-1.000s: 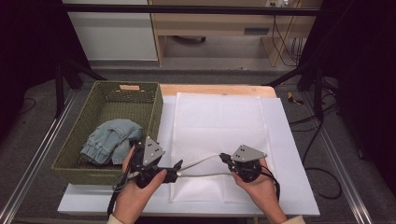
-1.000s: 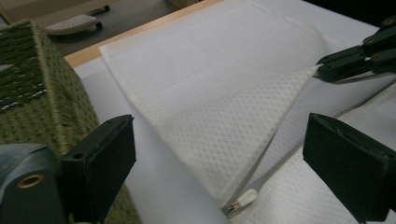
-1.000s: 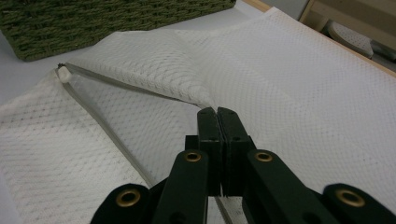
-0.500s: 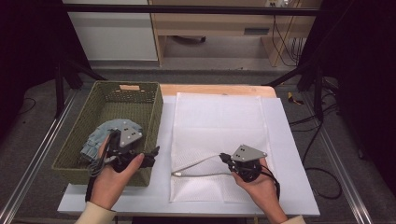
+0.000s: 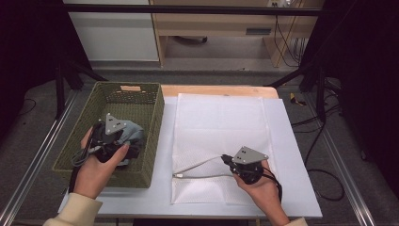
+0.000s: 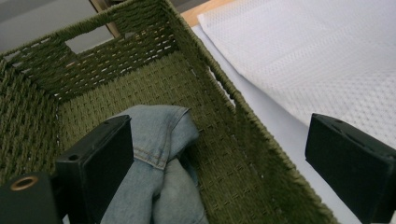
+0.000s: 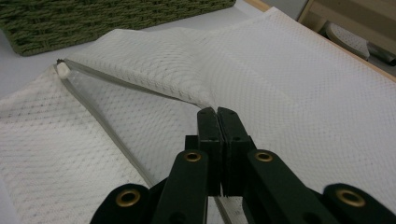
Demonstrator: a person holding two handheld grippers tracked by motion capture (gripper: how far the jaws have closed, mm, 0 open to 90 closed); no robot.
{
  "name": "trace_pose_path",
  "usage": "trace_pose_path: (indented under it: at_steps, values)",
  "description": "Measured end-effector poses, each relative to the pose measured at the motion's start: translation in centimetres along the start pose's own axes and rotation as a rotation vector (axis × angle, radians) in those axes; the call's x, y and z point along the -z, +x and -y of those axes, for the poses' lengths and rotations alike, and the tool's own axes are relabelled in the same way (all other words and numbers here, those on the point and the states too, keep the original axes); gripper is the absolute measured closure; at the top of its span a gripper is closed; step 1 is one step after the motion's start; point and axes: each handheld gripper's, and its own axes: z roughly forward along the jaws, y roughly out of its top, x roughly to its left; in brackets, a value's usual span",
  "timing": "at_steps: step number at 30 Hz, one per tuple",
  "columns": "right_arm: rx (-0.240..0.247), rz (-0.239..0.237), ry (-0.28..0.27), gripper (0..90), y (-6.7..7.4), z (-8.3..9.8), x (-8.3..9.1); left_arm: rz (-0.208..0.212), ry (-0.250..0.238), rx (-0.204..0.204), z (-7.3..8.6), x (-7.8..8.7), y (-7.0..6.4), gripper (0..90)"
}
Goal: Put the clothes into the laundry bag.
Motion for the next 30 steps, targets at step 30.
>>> trace_pose_path:
  at_steps: [30]
  values:
    - [0.000,-0.005,0.011,88.5,-0.1,0.1,-0.2,-0.038,0.099,0.072,-2.4,0.5,3.8,8.0]
